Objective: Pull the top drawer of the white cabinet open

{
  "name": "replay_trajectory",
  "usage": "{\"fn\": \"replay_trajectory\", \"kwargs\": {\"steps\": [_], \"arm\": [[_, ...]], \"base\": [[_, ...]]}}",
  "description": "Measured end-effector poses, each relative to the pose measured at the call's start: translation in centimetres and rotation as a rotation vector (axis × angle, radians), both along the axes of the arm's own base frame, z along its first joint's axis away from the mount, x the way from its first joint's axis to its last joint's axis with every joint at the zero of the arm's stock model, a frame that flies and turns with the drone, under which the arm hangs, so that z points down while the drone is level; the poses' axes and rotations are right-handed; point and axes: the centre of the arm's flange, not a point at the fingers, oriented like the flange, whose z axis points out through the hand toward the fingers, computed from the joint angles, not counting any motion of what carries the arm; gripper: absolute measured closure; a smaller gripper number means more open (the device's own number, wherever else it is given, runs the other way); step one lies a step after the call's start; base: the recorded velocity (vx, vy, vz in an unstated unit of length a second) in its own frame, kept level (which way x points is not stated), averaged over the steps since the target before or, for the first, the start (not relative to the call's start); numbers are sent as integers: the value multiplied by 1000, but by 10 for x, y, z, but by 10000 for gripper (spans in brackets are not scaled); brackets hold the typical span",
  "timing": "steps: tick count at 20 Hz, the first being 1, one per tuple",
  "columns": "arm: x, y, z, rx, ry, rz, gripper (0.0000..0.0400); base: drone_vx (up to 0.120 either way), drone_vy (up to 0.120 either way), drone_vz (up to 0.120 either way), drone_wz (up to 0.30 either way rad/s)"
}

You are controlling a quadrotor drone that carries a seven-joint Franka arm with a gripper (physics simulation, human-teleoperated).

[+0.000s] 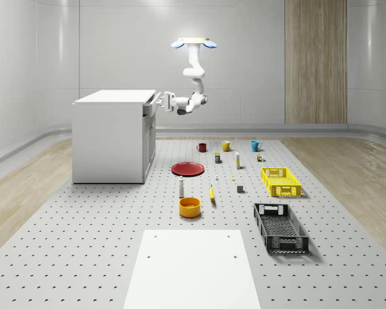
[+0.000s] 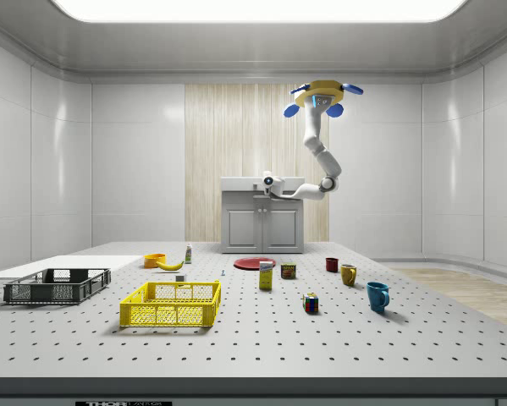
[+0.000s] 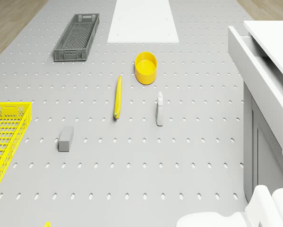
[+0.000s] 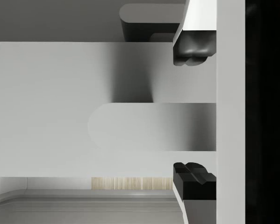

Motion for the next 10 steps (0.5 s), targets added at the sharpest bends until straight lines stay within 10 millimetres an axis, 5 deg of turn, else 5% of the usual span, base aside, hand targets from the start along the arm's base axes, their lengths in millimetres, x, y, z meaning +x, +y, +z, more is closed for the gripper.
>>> {"fn": "replay_trajectory", "kwargs": {"steps": [3, 6, 10], "arm": [[0, 1, -1, 0, 0, 0, 95], [0, 1, -1, 0, 0, 0, 192], [0, 0, -1, 0, 0, 0, 257]], "base": [[0, 0, 0, 0], [0, 0, 0, 0], [0, 0, 0, 0]]}}
